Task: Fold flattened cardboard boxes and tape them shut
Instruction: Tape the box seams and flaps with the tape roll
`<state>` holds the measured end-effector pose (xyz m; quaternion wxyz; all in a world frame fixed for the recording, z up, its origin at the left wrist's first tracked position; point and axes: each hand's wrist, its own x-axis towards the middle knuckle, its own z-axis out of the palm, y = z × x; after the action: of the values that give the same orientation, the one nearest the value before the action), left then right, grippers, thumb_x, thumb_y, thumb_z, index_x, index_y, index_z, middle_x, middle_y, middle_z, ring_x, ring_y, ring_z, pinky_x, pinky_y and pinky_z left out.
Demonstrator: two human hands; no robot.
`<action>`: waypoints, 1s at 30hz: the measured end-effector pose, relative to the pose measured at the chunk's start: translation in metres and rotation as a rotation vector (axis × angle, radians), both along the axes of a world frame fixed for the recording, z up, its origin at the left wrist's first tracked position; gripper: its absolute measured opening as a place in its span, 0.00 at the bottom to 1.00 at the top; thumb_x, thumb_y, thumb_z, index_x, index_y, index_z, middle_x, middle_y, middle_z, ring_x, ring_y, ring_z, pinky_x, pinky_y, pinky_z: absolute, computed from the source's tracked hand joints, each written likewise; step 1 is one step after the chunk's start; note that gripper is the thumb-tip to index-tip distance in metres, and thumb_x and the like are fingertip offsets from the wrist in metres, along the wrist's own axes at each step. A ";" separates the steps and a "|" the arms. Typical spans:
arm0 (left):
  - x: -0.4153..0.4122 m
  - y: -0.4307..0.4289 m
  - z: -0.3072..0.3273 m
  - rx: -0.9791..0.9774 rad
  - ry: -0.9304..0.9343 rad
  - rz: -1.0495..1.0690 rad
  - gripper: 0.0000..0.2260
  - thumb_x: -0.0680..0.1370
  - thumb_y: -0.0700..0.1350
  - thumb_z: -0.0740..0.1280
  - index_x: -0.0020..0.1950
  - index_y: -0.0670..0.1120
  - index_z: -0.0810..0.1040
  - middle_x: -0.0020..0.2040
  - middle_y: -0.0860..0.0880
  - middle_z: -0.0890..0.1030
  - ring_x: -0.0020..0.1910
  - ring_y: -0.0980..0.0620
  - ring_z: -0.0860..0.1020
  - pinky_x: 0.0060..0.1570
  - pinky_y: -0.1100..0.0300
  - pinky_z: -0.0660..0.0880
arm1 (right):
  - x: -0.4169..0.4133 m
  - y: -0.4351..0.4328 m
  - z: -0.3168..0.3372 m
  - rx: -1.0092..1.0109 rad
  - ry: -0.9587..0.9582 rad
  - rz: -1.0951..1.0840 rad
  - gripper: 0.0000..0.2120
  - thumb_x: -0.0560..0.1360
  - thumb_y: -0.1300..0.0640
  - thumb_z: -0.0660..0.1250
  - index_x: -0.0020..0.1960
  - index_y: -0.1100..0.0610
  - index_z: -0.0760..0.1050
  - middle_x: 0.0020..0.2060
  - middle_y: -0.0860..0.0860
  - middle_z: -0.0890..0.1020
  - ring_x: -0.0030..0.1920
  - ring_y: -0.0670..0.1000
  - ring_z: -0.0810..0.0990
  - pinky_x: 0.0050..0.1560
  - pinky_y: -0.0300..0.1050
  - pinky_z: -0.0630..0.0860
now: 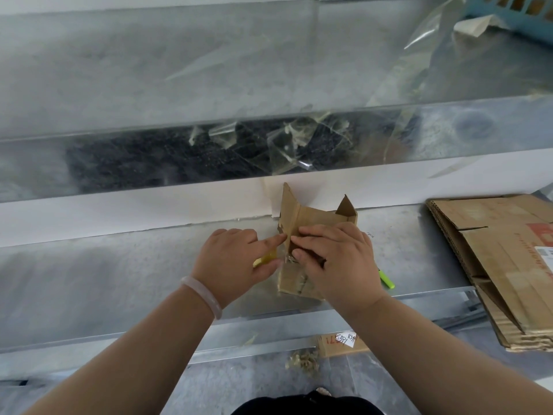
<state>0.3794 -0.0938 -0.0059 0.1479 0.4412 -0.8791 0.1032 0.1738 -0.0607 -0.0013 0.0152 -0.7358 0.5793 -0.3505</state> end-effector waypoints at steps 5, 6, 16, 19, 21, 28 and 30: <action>0.002 -0.001 0.000 0.018 0.012 0.000 0.22 0.78 0.64 0.53 0.64 0.58 0.76 0.31 0.54 0.73 0.29 0.52 0.73 0.32 0.58 0.70 | -0.002 0.005 -0.004 0.025 0.012 0.020 0.18 0.75 0.39 0.60 0.55 0.44 0.83 0.56 0.38 0.82 0.53 0.48 0.76 0.56 0.40 0.63; 0.002 -0.001 0.000 0.019 0.011 -0.003 0.22 0.78 0.64 0.54 0.65 0.58 0.76 0.31 0.55 0.73 0.29 0.52 0.73 0.32 0.58 0.69 | -0.003 0.005 -0.006 0.011 0.026 0.022 0.19 0.75 0.38 0.61 0.56 0.44 0.83 0.56 0.39 0.82 0.53 0.48 0.75 0.55 0.40 0.63; 0.020 -0.001 0.009 0.077 0.082 -0.142 0.26 0.77 0.66 0.53 0.69 0.54 0.71 0.35 0.55 0.73 0.32 0.54 0.72 0.34 0.59 0.70 | -0.018 0.001 -0.017 -0.156 0.129 0.140 0.17 0.75 0.39 0.65 0.57 0.46 0.84 0.58 0.41 0.82 0.51 0.51 0.77 0.56 0.44 0.69; 0.029 0.005 0.012 0.109 0.113 -0.192 0.25 0.78 0.65 0.53 0.69 0.53 0.69 0.37 0.55 0.73 0.33 0.55 0.72 0.35 0.61 0.71 | -0.022 -0.001 -0.016 -0.135 0.132 0.160 0.18 0.76 0.38 0.63 0.57 0.46 0.83 0.58 0.41 0.82 0.51 0.51 0.78 0.56 0.44 0.68; 0.031 0.007 0.013 0.121 0.147 -0.199 0.23 0.78 0.64 0.55 0.66 0.52 0.72 0.38 0.54 0.75 0.34 0.55 0.74 0.36 0.61 0.73 | -0.021 -0.001 -0.016 -0.133 0.134 0.175 0.19 0.78 0.37 0.60 0.58 0.45 0.83 0.59 0.41 0.82 0.51 0.51 0.78 0.57 0.44 0.68; 0.030 0.005 0.019 0.071 0.129 -0.187 0.16 0.76 0.63 0.60 0.55 0.52 0.72 0.41 0.52 0.80 0.36 0.50 0.78 0.38 0.56 0.77 | -0.019 -0.001 -0.018 -0.138 0.135 0.155 0.17 0.76 0.39 0.64 0.58 0.46 0.83 0.58 0.41 0.82 0.51 0.52 0.78 0.57 0.44 0.68; 0.031 0.008 0.022 0.026 0.133 -0.204 0.16 0.76 0.61 0.63 0.54 0.50 0.75 0.41 0.51 0.80 0.36 0.50 0.78 0.39 0.56 0.77 | -0.019 -0.001 -0.017 -0.128 0.120 0.161 0.18 0.77 0.38 0.62 0.58 0.46 0.83 0.59 0.41 0.81 0.52 0.52 0.78 0.57 0.44 0.68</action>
<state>0.4106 -0.0862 0.0156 0.2097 0.3571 -0.9090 0.0469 0.1549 -0.0613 -0.0186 -0.0384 -0.7991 0.4946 -0.3395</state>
